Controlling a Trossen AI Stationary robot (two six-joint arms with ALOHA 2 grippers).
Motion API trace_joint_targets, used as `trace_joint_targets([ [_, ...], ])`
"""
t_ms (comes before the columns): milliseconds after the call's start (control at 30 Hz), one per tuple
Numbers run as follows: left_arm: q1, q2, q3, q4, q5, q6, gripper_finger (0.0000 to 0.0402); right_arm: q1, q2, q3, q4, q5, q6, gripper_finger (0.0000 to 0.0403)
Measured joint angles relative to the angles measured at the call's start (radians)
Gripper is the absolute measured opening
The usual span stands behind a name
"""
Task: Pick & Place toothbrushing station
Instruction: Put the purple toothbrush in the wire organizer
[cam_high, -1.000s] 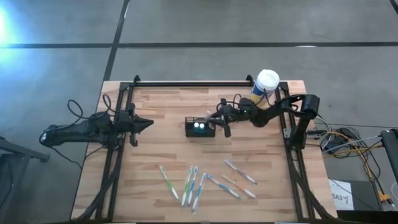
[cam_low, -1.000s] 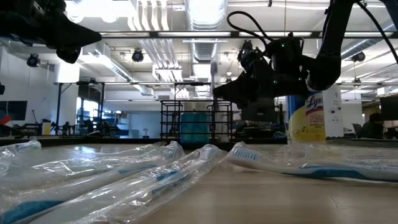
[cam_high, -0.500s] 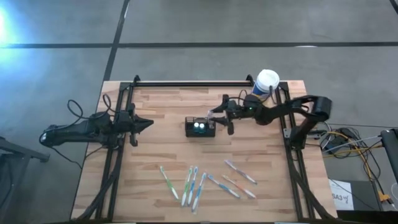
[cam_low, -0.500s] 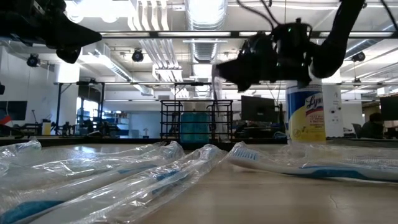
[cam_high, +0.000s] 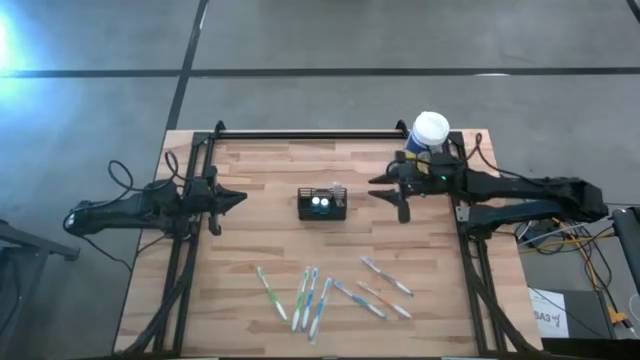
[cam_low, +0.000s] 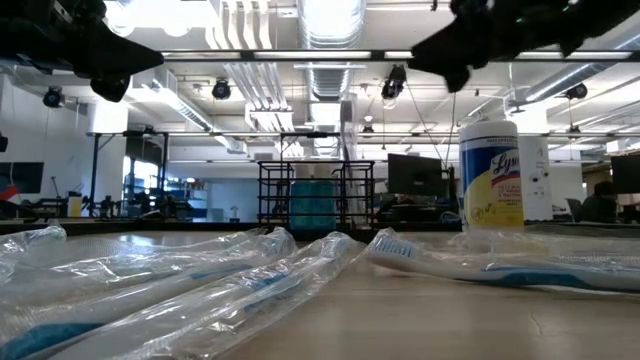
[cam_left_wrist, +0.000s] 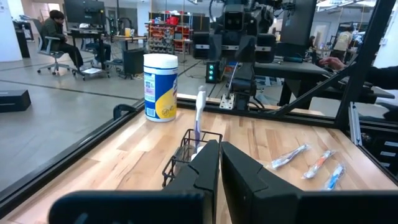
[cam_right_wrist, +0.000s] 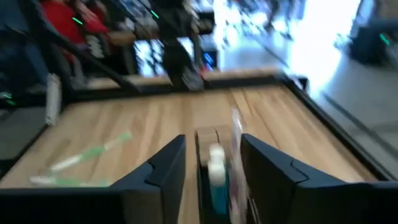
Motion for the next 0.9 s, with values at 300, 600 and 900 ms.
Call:
trace_joint_targets([
  [300, 0.0, 0.0, 0.0, -0.001, 0.0, -0.012, 0.0023, 0.299, -0.14, -0.006, -0.347, 0.382, 0.186, 0.0028],
  [600, 0.0, 0.0, 0.0, -0.007, 0.002, -0.032, 0.0023, 0.532, -0.055, -0.014, -0.497, 0.528, 0.503, 0.0009],
  [900, 0.001, 0.0, 0.0, -0.008, 0.004, -0.026, 0.0023, 0.611, 0.097, 0.004, -0.631, 0.441, 0.807, 0.0008],
])
